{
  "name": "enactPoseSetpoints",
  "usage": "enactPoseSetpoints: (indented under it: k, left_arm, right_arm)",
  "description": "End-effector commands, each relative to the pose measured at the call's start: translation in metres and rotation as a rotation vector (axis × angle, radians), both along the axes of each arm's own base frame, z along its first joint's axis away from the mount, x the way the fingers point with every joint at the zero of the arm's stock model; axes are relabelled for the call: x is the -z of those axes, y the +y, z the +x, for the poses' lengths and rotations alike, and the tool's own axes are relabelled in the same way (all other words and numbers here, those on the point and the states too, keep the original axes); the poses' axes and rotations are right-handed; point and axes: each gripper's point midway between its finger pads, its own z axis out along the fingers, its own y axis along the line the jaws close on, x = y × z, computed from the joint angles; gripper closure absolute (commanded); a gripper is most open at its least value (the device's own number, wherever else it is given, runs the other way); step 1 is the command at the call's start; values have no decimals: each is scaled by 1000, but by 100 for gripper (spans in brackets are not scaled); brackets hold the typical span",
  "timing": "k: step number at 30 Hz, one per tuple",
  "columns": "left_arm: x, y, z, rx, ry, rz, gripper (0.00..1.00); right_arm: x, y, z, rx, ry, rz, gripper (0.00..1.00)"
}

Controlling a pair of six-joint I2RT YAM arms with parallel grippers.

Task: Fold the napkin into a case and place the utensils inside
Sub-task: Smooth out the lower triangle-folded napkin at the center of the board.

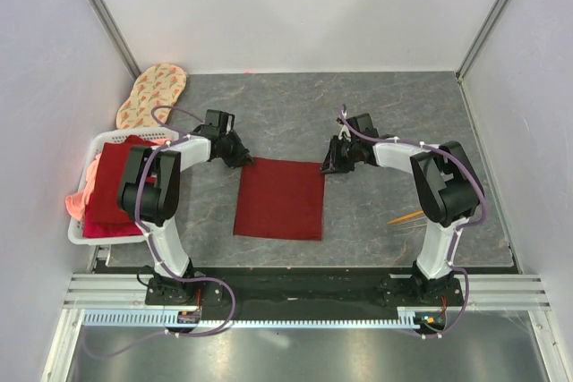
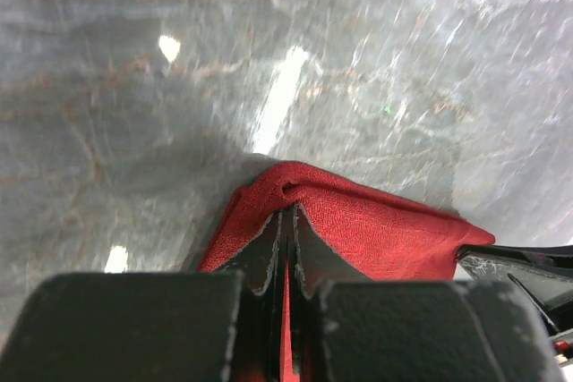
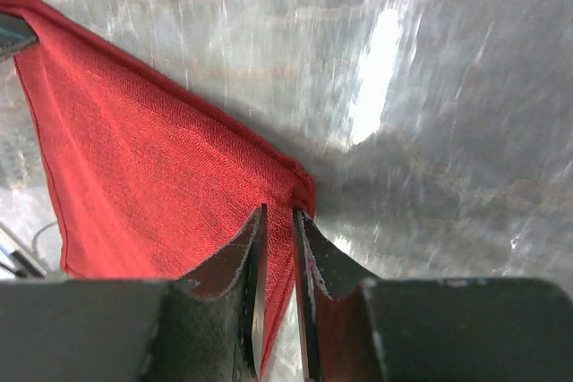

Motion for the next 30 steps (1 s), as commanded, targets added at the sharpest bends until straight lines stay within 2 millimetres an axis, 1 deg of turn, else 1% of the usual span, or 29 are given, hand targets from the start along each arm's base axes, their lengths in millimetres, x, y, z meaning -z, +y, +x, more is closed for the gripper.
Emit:
enactPoseSetpoints:
  k: [1, 3, 4, 6, 7, 8, 10, 11, 12, 13, 14, 15, 16, 17, 18, 19, 20, 21, 22, 23, 24, 25, 26, 27, 28, 29, 30]
  left_arm:
    - [2, 10, 17, -61, -27, 33, 98]
    - [-3, 10, 17, -62, -35, 31, 98]
    - [-11, 9, 18, -60, -51, 20, 98]
    - [-21, 5, 16, -48, -69, -4, 98]
    - [-36, 3, 17, -42, -100, -20, 98]
    - [-44, -1, 15, -31, -112, -41, 98]
    - [-57, -6, 8, -11, -132, -77, 97]
    - [-74, -10, 3, 7, -162, -109, 96]
    - [-74, -11, -5, 15, -159, -121, 94]
    - [-80, -14, -9, 31, -179, -141, 89]
    - [-88, -18, -21, 61, -188, -170, 87]
    - [-90, -18, -28, 71, -192, -177, 84]
    - [-95, -23, -36, 101, -202, -202, 79]
    - [-99, -23, -47, 120, -219, -218, 78]
    - [-101, -24, -54, 135, -225, -227, 77]
    - [-103, -27, -62, 160, -226, -246, 75]
    - [-97, -27, -73, 170, -209, -253, 74]
    - [-106, -27, -78, 180, -234, -263, 73]
    - [-107, -30, -85, 197, -234, -275, 72]
    - [-104, -32, -93, 207, -224, -279, 72]
    - [-107, -32, -97, 212, -233, -286, 72]
    - [-108, -34, -101, 213, -231, -293, 72]
    - [-106, -35, -104, 213, -227, -292, 72]
    - [-108, -36, -104, 214, -237, -292, 72]
    - [-109, -40, -105, 220, -242, -286, 72]
    - [-113, -44, -103, 229, -250, -287, 72]
    - [-116, -50, -104, 249, -252, -291, 72]
  right_arm:
    - [9, -15, 23, 1, -62, -103, 76]
    - [9, -20, 27, 15, -70, -144, 76]
    - [7, -20, 29, 9, -79, -148, 76]
    - [-4, -20, 32, 9, -101, -148, 76]
    - [-8, -20, 33, 7, -108, -153, 74]
    - [-16, -20, 36, 2, -122, -156, 73]
    - [-28, -24, 35, 6, -129, -174, 69]
    - [-41, -25, 36, 7, -155, -181, 67]
    - [-45, -24, 30, 1, -150, -193, 66]
    - [-49, -25, 28, 5, -161, -210, 63]
    - [-57, -23, 21, -3, -176, -210, 62]
    - [-59, -14, 9, -34, -172, -213, 60]
    - [-60, -10, 1, -50, -174, -216, 57]
    - [-61, -8, -13, -65, -175, -213, 56]
    - [-61, 5, -28, -91, -172, -204, 55]
    - [-59, 9, -39, -103, -168, -200, 55]
    - [-52, 10, -56, -121, -152, -201, 55]
    - [-50, 22, -70, -143, -150, -186, 56]
    - [-47, 26, -79, -147, -141, -183, 57]
    - [-41, 24, -91, -152, -126, -184, 58]
    - [-41, 30, -97, -163, -134, -168, 59]
    - [-39, 31, -102, -152, -123, -152, 62]
    - [-31, 28, -110, -157, -110, -147, 64]
    - [-29, 30, -112, -160, -114, -129, 64]
    - [-25, 28, -114, -160, -109, -133, 67]
    - [-13, 23, -119, -164, -89, -153, 68]
    - [-7, 18, -117, -152, -88, -180, 69]
